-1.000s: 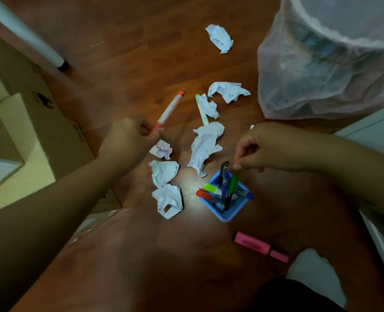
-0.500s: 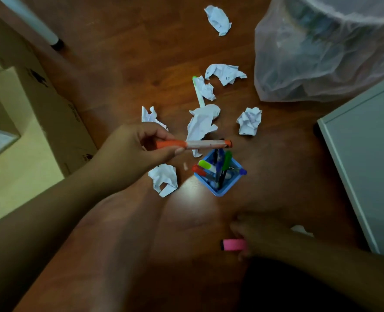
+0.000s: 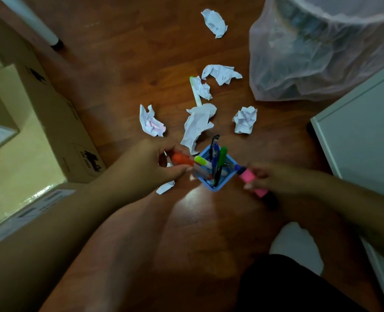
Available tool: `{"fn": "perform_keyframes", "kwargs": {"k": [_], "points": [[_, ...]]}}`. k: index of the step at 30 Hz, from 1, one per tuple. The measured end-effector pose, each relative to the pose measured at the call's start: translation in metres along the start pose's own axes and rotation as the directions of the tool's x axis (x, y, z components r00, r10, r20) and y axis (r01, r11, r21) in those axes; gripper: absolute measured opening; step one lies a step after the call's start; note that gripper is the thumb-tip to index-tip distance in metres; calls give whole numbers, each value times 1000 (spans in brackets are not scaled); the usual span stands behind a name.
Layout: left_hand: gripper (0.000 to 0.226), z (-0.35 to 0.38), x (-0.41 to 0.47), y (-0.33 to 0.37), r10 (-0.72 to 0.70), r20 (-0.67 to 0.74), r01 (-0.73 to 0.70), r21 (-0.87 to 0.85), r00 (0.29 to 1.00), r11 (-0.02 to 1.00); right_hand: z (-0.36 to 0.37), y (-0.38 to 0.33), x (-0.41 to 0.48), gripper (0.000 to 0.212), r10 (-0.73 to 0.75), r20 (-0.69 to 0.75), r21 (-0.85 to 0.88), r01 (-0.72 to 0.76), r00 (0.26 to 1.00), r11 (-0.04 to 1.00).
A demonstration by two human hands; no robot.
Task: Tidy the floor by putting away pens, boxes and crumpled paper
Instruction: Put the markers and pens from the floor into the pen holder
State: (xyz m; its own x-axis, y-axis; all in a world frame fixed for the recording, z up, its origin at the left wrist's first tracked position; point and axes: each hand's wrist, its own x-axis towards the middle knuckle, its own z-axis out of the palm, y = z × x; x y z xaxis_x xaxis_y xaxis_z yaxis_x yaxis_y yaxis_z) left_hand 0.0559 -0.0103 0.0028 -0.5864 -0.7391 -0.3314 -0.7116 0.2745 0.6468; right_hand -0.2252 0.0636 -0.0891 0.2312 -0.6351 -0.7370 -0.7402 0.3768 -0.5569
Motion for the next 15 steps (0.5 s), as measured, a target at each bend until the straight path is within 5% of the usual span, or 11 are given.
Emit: {"fn": "perform_keyframes", "kwargs": {"k": [4, 7, 11, 15], "points": [[24, 17, 14, -8, -37, 25, 35, 64, 999, 997, -47, -8, -10, 20, -68, -314, 176, 128, 947, 976], [30, 19, 24, -11, -108, -9, 108, -2, 994, 994, -64, -42, -20, 30, -76, -500, 444, 331, 863, 832], [45, 15, 48, -13, -243, -203, 191, -245, 949, 951, -53, -77, -26, 32, -192, -500, 500, 463, 844, 732], [39, 12, 98, -29, -377, -260, 286, -328, 889, 900, -34, -82, -22, 23, -278, -405, 430, 450, 871, 783]]}}
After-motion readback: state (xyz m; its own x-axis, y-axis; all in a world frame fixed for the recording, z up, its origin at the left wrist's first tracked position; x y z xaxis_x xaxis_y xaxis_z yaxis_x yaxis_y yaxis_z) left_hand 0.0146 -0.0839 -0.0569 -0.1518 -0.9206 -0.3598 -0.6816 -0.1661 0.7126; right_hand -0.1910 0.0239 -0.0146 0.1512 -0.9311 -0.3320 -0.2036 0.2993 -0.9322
